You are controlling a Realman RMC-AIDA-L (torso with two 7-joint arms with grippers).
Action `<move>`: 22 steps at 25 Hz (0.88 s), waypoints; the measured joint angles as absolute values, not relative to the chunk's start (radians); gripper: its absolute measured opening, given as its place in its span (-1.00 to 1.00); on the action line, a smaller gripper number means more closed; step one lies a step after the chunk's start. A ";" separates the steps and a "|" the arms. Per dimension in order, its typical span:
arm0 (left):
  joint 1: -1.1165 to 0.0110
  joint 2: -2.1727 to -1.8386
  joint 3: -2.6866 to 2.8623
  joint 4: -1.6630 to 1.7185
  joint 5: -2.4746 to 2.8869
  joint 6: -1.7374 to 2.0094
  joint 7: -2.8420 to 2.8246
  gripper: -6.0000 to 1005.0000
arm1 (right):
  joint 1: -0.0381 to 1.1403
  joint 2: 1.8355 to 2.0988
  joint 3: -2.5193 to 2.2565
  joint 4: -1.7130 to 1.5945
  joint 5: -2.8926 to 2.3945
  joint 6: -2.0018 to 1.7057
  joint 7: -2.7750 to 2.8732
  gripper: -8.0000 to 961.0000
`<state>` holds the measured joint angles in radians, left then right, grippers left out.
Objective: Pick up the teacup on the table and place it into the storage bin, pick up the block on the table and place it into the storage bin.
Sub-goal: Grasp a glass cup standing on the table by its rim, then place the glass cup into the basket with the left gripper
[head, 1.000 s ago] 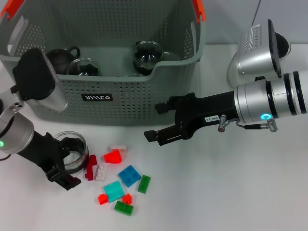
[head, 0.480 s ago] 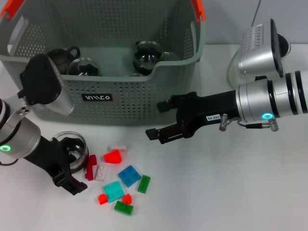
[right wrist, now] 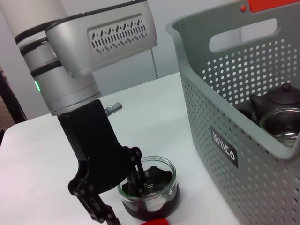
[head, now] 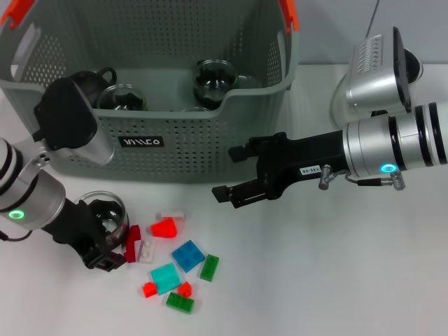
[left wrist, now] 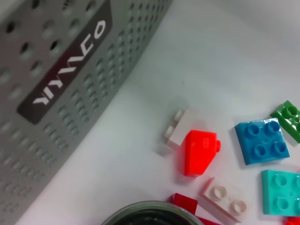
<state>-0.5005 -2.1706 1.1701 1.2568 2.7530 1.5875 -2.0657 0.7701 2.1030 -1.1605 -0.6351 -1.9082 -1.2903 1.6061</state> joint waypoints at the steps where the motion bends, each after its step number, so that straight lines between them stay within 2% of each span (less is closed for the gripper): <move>1: -0.500 -2.171 1.173 1.257 2.753 1.584 -2.067 0.27 | 0.770 2.103 -1.160 -0.635 -1.908 -1.290 1.606 0.97; 5: -0.499 -2.170 1.181 1.256 2.753 1.569 -2.074 0.07 | 0.770 2.103 -1.164 -0.639 -1.903 -1.291 1.606 0.97; 10: -0.499 -2.168 1.189 1.256 2.755 1.566 -2.075 -0.34 | 0.769 2.103 -1.167 -0.642 -1.898 -1.291 1.607 0.97; 14: -0.499 -2.168 1.191 1.257 2.760 1.566 -2.075 -0.80 | 0.769 2.102 -1.167 -0.643 -1.898 -1.292 1.608 0.97; 18: -0.497 -2.169 1.190 1.267 2.765 1.567 -2.079 -0.92 | 0.768 2.102 -1.167 -0.643 -1.897 -1.292 1.608 0.97; 22: -0.492 -2.169 1.186 1.315 2.762 1.612 -2.095 -0.92 | 0.764 2.101 -1.167 -0.643 -1.897 -1.293 1.606 0.97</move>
